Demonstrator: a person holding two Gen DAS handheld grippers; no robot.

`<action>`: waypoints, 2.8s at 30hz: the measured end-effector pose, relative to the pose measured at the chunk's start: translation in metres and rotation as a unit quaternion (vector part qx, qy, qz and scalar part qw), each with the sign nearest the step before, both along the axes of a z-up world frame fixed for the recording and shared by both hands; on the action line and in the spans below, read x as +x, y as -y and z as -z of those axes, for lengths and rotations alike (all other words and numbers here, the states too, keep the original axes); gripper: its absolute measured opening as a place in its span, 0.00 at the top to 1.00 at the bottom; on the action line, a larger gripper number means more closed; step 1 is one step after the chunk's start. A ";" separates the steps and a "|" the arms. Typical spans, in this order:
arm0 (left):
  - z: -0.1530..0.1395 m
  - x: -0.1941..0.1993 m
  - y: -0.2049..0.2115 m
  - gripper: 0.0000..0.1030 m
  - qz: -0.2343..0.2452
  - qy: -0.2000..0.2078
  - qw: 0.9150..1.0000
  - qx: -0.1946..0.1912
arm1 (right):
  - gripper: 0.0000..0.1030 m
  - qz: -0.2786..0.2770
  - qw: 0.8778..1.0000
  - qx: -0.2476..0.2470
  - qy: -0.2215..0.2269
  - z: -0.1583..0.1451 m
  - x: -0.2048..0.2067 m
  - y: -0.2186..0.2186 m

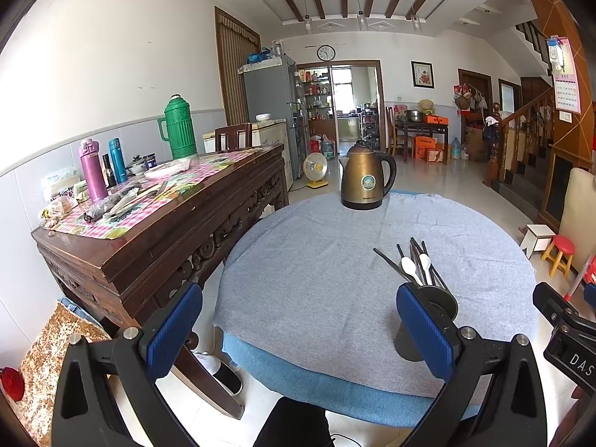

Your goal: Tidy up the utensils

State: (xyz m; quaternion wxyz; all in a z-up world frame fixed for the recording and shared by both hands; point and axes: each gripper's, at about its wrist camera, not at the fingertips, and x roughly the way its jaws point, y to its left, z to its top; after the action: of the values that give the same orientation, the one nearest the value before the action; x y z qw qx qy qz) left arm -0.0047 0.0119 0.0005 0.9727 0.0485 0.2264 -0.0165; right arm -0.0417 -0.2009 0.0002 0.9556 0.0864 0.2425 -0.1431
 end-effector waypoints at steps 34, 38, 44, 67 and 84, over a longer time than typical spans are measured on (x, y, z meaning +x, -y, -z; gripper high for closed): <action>0.101 0.204 0.034 0.31 0.092 -0.271 0.953 -0.097 | 0.41 -0.086 0.955 0.250 -0.136 0.105 0.263 0.154; 0.116 0.256 0.049 0.45 0.104 -0.309 0.940 -0.104 | 0.54 -0.111 0.938 0.278 -0.176 0.132 0.333 0.154; 0.135 0.325 0.071 0.45 0.102 -0.364 0.917 -0.128 | 0.59 -0.119 0.928 0.282 -0.213 0.152 0.414 0.157; 0.177 0.429 0.115 0.45 0.053 -0.434 0.880 -0.184 | 0.92 -0.129 0.937 0.236 -0.224 0.189 0.475 0.155; 0.204 0.435 0.181 0.94 0.064 -0.425 0.892 -0.142 | 0.92 -0.133 0.958 0.244 -0.067 0.099 0.348 0.171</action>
State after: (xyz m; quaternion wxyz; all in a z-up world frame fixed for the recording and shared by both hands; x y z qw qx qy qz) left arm 0.4306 -0.1687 -0.2030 0.7770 -0.0873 0.6099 -0.1293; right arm 0.3066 -0.3718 -0.0984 0.8976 0.2741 0.3425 0.0429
